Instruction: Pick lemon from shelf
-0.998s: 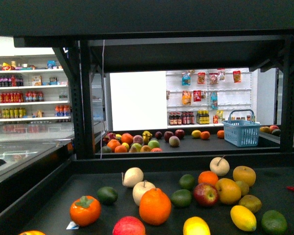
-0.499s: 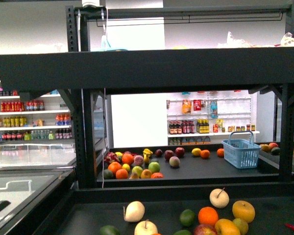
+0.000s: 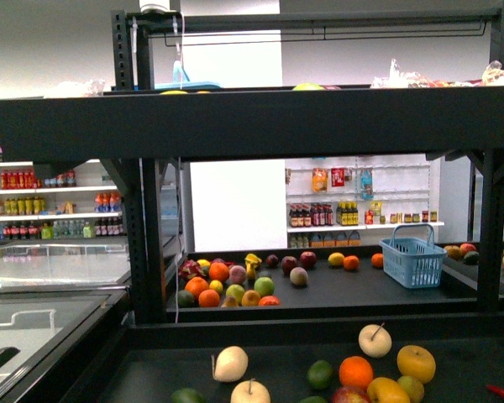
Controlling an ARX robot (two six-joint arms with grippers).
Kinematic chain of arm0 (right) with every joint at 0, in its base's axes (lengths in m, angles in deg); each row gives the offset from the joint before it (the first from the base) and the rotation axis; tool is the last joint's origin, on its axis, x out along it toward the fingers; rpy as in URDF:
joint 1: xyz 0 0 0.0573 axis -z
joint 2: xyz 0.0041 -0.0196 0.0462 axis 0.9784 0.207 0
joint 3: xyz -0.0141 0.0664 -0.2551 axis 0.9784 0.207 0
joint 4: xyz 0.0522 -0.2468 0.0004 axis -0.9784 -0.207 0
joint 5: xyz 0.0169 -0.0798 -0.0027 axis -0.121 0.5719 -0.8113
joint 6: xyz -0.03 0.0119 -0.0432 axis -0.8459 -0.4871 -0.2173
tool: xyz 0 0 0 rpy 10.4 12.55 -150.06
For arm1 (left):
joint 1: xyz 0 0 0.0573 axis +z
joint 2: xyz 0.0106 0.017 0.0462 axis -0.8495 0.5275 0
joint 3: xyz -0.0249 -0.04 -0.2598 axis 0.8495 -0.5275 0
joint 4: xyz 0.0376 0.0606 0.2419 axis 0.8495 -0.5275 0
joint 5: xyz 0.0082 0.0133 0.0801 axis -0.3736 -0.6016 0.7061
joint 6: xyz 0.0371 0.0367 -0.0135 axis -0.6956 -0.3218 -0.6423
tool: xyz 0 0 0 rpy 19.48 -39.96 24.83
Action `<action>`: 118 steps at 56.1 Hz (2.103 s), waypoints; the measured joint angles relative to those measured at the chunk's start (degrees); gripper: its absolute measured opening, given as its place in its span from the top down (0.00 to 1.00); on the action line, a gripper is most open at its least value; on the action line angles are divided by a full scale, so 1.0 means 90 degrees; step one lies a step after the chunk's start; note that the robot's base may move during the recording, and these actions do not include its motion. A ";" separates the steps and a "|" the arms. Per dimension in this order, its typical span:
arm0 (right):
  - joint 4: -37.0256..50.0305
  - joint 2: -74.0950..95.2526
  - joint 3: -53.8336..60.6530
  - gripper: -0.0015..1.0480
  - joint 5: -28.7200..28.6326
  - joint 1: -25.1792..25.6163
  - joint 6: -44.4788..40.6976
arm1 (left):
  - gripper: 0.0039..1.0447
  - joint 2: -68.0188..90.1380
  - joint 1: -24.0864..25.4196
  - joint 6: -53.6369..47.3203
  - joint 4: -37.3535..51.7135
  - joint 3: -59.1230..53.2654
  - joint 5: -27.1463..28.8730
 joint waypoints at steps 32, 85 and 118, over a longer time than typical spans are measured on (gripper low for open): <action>0.0000 0.0000 0.0000 0.07 0.0000 0.0000 0.0000 | 0.07 0.6256 0.2319 0.3150 0.0527 0.5248 -0.1277; 0.0000 0.0000 0.0000 0.07 0.0000 0.0000 0.0000 | 0.07 1.0166 0.2251 0.4697 0.1129 0.8551 -0.0605; 0.0000 0.0000 0.0000 0.07 0.0000 0.0000 0.0000 | 0.86 0.9345 0.1260 0.3742 0.1333 0.8196 -0.0797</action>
